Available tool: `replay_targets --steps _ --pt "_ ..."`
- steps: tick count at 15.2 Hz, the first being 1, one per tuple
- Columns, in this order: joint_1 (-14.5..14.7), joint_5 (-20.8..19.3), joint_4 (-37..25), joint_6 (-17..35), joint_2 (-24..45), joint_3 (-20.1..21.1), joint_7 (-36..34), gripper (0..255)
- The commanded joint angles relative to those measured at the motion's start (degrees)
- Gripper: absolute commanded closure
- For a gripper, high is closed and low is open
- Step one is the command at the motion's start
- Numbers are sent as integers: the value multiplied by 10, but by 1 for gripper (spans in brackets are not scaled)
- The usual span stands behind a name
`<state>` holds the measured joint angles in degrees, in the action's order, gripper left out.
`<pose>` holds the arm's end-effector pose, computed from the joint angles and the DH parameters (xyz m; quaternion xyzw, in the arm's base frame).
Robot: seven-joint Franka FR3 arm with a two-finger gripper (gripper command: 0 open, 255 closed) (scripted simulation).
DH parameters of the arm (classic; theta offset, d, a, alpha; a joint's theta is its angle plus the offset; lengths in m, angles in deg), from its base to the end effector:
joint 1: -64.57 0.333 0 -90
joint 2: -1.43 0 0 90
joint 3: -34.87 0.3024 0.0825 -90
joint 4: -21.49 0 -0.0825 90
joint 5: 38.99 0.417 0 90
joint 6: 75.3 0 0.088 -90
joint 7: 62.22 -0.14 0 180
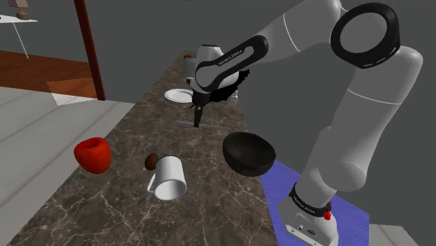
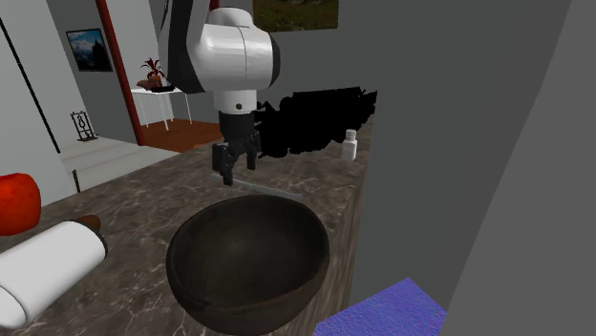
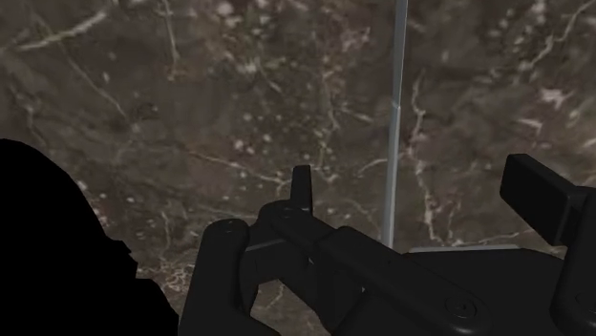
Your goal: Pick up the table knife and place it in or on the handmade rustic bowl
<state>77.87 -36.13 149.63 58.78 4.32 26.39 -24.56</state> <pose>0.5596 0.0489 0.2846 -0.9375 -0.3465 -0.0300 0.0065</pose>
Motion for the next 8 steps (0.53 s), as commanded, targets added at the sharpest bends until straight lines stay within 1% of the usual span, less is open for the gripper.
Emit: replay_targets --steps 1,5,6,8 --pt "-2 0 3 -1 3 -2 -1 0" --pt "-3 0 3 -1 3 -2 -1 0" --pt "-3 0 3 -1 2 -2 1 255" --pt "-4 0 3 -1 3 -3 2 255"
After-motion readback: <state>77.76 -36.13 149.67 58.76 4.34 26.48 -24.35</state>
